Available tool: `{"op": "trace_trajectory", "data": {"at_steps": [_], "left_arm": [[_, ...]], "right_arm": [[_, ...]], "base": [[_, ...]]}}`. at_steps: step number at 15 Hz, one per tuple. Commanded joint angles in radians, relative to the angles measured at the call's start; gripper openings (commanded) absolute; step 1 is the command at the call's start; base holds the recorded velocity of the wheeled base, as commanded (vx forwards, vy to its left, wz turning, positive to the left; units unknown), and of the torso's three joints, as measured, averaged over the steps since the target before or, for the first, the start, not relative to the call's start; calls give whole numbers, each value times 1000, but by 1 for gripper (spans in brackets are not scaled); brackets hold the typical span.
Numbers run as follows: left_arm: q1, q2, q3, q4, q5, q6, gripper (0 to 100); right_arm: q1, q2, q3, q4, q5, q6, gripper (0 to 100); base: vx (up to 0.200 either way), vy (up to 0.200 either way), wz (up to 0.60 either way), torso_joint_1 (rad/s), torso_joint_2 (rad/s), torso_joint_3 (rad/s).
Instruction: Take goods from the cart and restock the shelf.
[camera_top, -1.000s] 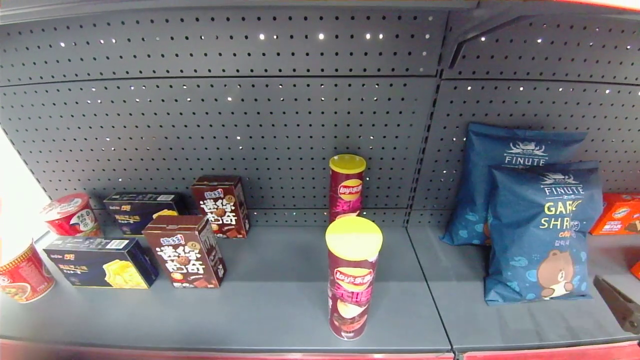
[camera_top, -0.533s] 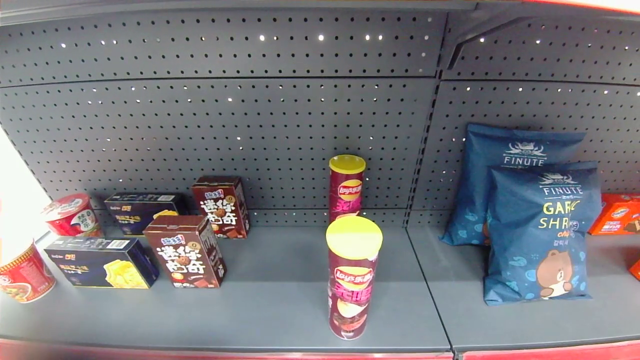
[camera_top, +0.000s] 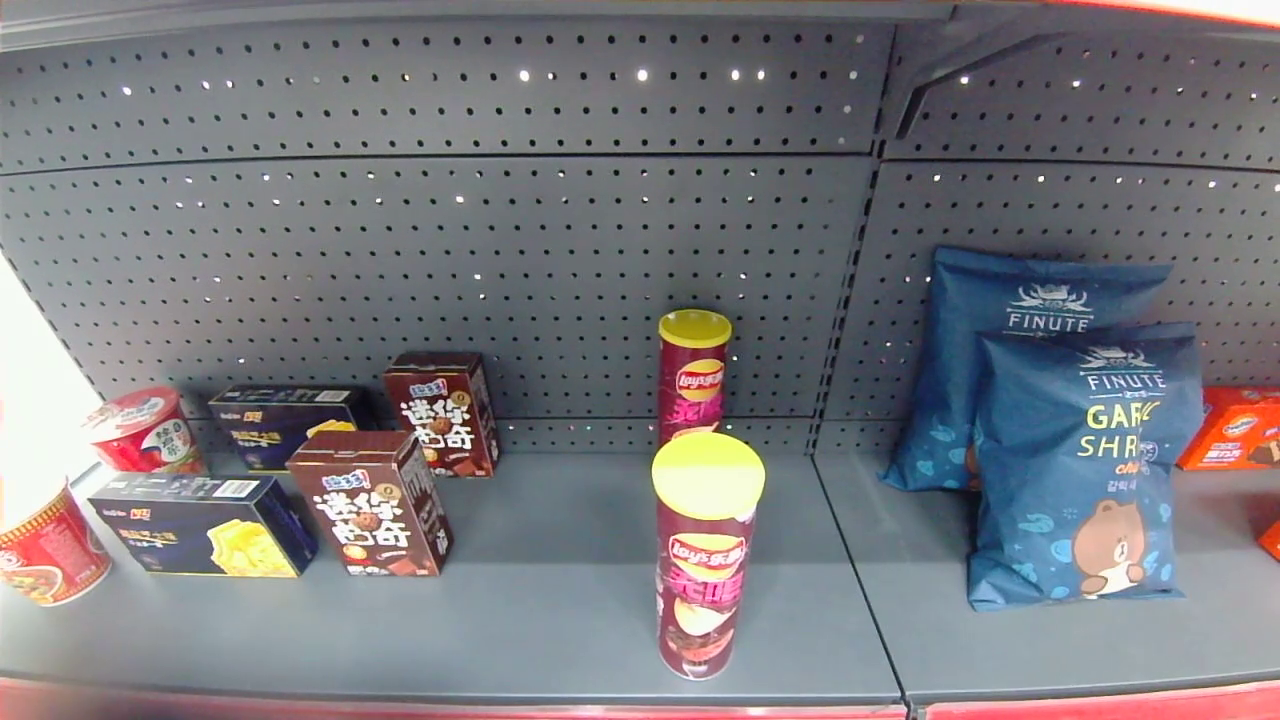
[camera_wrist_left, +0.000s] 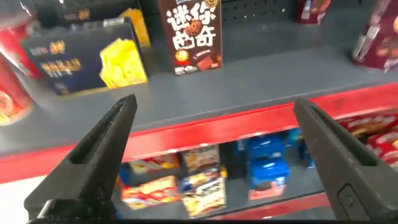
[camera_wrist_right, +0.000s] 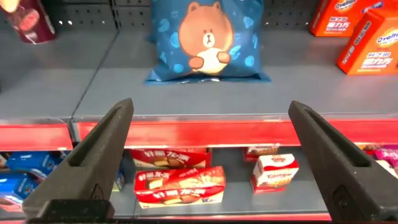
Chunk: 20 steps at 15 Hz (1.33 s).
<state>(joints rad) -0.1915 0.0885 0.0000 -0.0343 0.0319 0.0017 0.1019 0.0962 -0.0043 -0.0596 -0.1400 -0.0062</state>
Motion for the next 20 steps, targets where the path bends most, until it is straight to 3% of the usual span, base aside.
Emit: {"op": "trace_trajectory", "data": {"at_steps": [1, 2, 3, 4, 5, 6, 7, 8, 11, 13, 14, 17, 18, 20], "left_arm": [[17, 7, 0, 11, 16, -20, 100], [152, 31, 0, 10, 17, -16, 100], [152, 31, 0, 10, 17, -16, 100], [460, 117, 0, 13, 2, -9, 100], [515, 116, 0, 28, -47, 11, 100], [507, 71, -2, 40, -158, 58, 100], [471, 13, -3, 43, -182, 92, 100], [438, 0, -2, 39, -188, 106, 100], [420, 2, -2, 40, -208, 112, 100], [202, -12, -3, 43, -208, 112, 100], [155, -24, -3, 42, -198, 115, 100], [168, -26, -5, 47, -184, 106, 100], [193, -75, 0, 39, -116, 60, 100], [191, -87, 0, 39, -63, 57, 100]], "right_arm": [[-1, -3, -2, 3, 3, 0, 100], [-11, 0, -6, 15, 5, 0, 100], [-11, 0, -6, 15, 5, 0, 100], [-131, 10, -11, 35, 11, -1, 100], [-179, 10, -13, 40, 54, -3, 100], [-199, 0, -11, 33, 138, -1, 100], [-199, 0, -11, 33, 143, -1, 100], [-199, 0, -13, 40, 149, -3, 100], [-197, 0, -16, 44, 211, -12, 100], [-166, -4, -28, 76, 258, -11, 100], [-160, -15, -29, 78, 252, -8, 100], [-199, -1, -28, 80, 183, -8, 100], [-243, -1, -16, 44, 102, -15, 100], [-249, 5, -5, 12, 96, -23, 100]], "base": [[0, 0, 0, 0, 0, 0], [0, 0, 0, 0, 0, 0], [0, 0, 0, 0, 0, 0], [0, 0, 0, 0, 0, 0], [0, 0, 0, 0, 0, 0], [0, 0, 0, 0, 0, 0], [0, 0, 0, 0, 0, 0], [0, 0, 0, 0, 0, 0], [0, 0, 0, 0, 0, 0], [0, 0, 0, 0, 0, 0], [0, 0, 0, 0, 0, 0], [0, 0, 0, 0, 0, 0], [0, 0, 0, 0, 0, 0], [0, 0, 0, 0, 0, 0]]}}
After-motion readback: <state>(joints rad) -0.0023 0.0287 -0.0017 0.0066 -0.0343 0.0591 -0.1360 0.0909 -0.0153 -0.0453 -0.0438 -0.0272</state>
